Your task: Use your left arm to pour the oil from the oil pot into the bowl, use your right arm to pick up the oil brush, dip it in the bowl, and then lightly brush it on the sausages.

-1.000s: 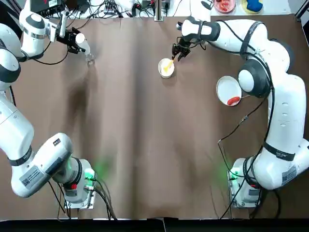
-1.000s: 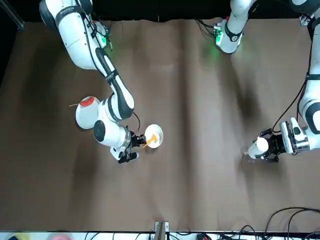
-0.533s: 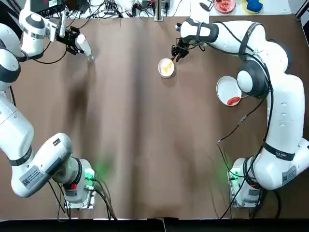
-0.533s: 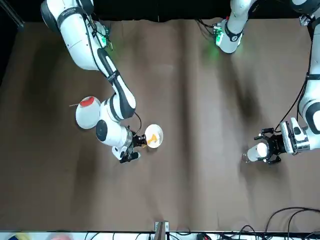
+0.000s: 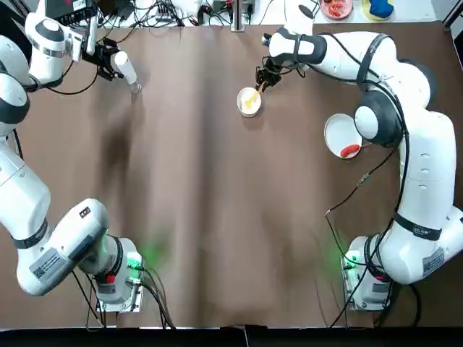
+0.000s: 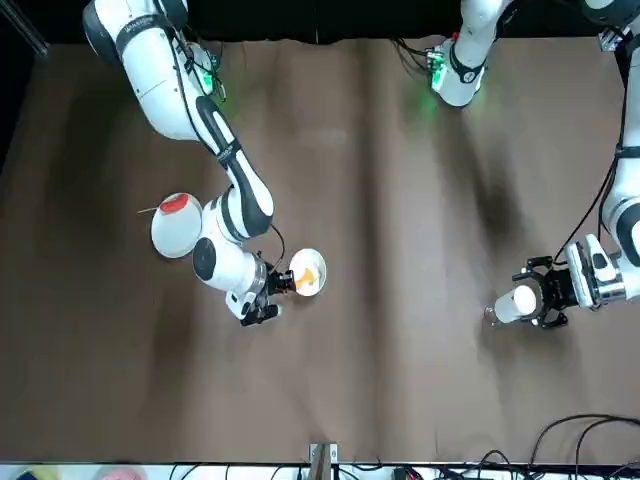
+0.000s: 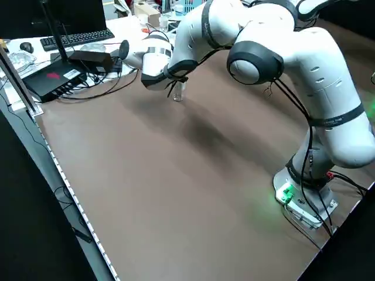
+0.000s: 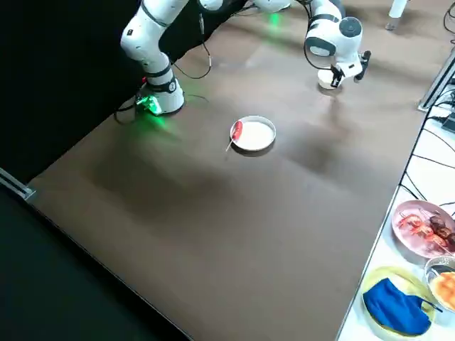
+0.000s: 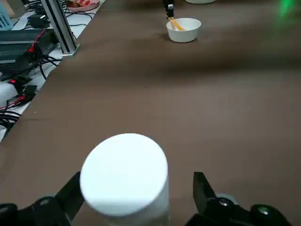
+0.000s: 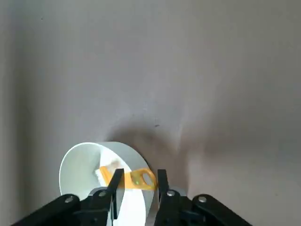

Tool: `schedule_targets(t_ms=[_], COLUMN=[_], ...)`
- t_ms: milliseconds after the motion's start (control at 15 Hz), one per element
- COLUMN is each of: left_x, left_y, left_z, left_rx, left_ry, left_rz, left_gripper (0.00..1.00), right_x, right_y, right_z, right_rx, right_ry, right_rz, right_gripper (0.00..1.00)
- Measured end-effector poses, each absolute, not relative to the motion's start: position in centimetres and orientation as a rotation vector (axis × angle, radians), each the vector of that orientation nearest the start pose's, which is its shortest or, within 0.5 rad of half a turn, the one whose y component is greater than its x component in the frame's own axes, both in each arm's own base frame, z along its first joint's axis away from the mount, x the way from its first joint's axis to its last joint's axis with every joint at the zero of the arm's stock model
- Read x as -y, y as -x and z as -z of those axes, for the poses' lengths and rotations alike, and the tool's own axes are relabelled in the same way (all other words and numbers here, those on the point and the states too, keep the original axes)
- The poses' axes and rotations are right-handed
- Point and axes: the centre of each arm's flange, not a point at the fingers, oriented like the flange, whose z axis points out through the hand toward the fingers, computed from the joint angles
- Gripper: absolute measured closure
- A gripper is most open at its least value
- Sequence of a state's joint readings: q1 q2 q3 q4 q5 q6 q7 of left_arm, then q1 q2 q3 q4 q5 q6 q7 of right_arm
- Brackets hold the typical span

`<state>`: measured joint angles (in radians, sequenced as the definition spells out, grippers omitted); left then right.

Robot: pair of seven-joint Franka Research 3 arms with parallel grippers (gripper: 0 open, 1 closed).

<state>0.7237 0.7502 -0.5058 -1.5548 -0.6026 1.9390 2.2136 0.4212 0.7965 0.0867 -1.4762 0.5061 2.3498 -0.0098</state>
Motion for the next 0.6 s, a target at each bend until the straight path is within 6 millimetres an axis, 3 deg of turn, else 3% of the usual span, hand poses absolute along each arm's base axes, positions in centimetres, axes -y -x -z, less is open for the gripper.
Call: schedule_targets(t_ms=[133,267,600], left_x=[-16.6,-17.1,-17.2], left_y=[-66.1,-66.1,-65.1], left_z=[-26.9,-29.6,-38.3], left_rx=[1.749,1.796,1.788], left_ry=[-1.683,-1.697,-1.905], left_rz=[-0.940,-0.937,-0.725], left_gripper=[0.00,0.00,0.00], right_x=[-35.0,-35.0,-35.0], right_y=[-63.8,-63.8,-63.8], right_z=[-21.4,-21.3,-21.3], right_rx=[0.191,0.190,0.190], right_ry=[2.698,2.697,2.697], right_rz=[-0.050,-0.050,-0.050], right_gripper=[0.67,0.77,0.80])
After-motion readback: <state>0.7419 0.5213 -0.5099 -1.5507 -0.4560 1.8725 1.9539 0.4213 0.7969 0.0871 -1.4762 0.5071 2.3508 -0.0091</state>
